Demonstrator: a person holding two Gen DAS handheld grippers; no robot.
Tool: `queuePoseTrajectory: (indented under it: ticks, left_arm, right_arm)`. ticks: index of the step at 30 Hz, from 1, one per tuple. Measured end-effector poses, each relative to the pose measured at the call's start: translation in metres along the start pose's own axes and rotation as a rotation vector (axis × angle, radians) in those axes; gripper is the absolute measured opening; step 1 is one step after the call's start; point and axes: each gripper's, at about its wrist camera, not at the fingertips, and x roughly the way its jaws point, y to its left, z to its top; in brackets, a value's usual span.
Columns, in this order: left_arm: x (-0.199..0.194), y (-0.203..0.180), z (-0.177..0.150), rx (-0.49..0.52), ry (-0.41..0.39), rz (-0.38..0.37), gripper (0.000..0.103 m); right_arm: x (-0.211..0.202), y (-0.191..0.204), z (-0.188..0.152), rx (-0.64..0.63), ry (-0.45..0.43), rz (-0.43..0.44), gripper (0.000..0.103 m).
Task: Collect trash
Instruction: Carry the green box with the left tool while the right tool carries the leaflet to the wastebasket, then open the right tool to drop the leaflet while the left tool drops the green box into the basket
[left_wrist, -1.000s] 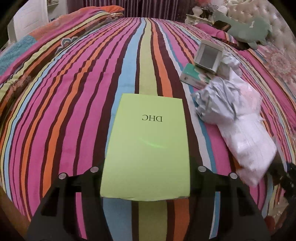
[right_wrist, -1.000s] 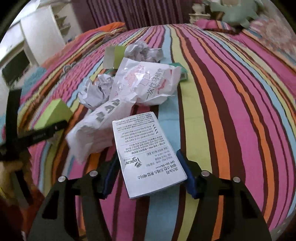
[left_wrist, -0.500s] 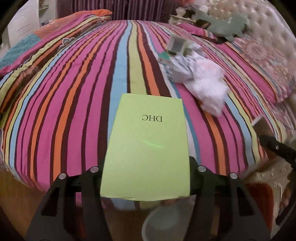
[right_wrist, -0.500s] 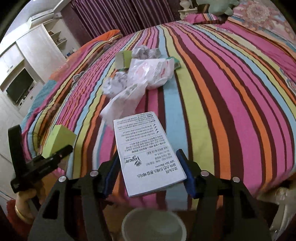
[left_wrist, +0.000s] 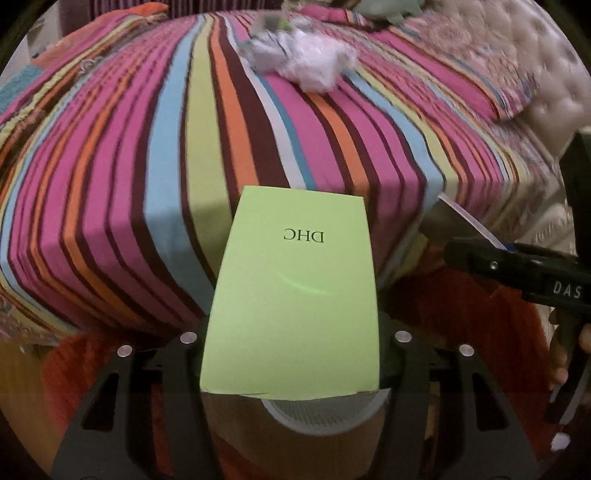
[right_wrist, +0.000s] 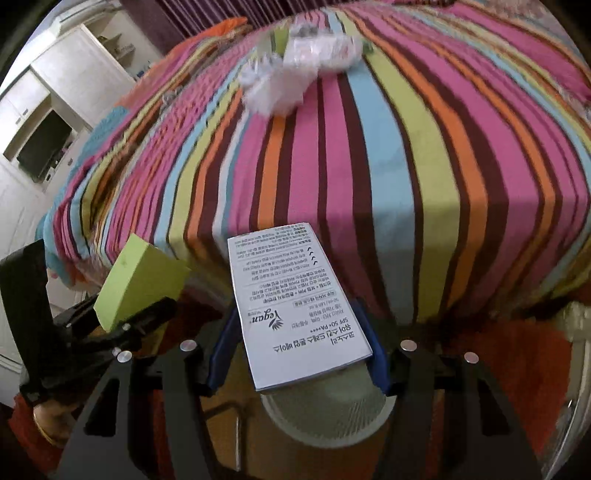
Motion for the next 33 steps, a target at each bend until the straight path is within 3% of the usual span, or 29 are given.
queuePoseTrajectory:
  ticks: [13, 22, 33]
  left_arm:
    - [0.045, -0.017, -0.048, 0.007, 0.213, -0.040, 0.056]
    - [0.091, -0.018, -0.059, -0.001, 0.395, -0.038, 0.056]
    - [0.174, -0.016, -0.067, -0.057, 0.605, -0.055, 0.056]
  right_arm:
    - [0.035, -0.011, -0.053, 0.130, 0.195, -0.033, 0.057]
    - [0.066, -0.013, -0.053, 0.152, 0.295, -0.081, 0.057]
    - [0.133, -0.045, -0.055, 0.313, 0.478, -0.111, 0.057]
